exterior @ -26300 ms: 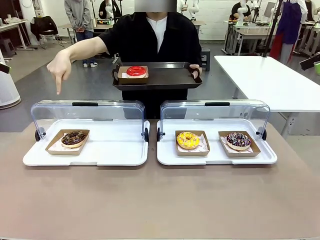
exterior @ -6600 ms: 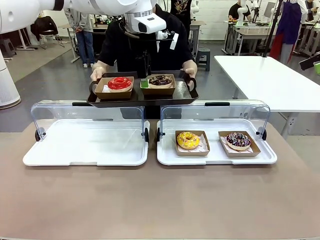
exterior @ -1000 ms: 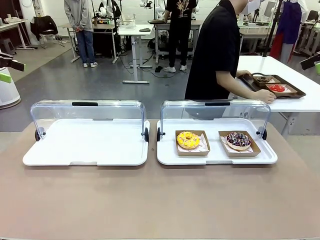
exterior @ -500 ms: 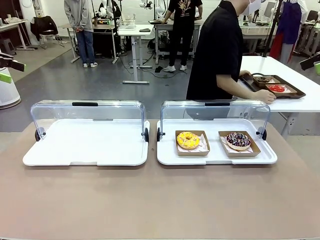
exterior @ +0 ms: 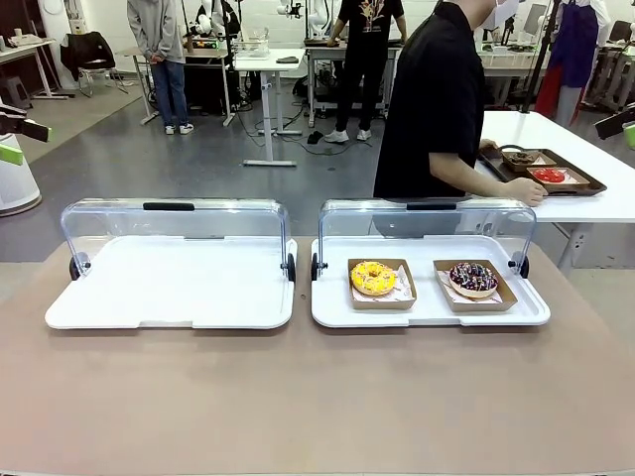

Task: Provide the desired donut to the person.
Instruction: Place the picked Paper togo box onto the Handle tray extended by the person.

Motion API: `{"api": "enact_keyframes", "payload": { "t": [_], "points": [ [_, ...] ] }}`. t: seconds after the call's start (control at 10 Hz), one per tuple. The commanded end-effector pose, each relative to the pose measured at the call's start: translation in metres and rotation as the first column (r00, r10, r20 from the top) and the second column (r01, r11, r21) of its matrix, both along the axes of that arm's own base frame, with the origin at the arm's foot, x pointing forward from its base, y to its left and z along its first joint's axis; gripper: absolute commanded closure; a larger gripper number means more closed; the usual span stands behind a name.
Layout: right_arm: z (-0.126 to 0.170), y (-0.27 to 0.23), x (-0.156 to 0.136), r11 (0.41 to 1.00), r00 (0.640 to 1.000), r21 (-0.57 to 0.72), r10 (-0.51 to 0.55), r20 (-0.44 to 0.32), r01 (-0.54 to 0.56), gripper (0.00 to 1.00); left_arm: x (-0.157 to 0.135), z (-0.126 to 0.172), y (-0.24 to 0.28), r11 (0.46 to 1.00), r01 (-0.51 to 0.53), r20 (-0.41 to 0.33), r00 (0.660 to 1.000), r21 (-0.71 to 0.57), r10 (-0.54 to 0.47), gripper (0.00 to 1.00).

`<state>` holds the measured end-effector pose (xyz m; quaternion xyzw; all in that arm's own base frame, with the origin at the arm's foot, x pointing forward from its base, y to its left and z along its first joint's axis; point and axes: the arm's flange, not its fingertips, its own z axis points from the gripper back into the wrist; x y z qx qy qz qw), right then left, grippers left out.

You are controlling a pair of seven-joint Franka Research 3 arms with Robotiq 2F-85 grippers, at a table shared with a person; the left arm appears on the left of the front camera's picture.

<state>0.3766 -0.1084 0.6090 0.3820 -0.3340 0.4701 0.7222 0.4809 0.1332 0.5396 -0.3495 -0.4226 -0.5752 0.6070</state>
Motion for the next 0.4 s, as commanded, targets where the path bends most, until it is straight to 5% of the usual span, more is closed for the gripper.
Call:
{"api": "enact_keyframes", "payload": {
  "t": [0.0, 0.3],
  "points": [
    [0.0003, 0.0006, 0.0004, 1.0, 1.0, 0.015, 0.01, 0.009, -0.01, 0.0, 0.0009, 0.0018, 0.0003, 1.0, 0.008, 0.001, 1.0, -0.002, -0.008, 0.0],
    [0.0003, 0.0006, 0.0004, 1.0, 1.0, 0.015, 0.01, 0.009, -0.01, 0.0, 0.0009, 0.0018, 0.0003, 1.0, 0.008, 0.001, 1.0, -0.002, -0.008, 0.0]
  ]
}}
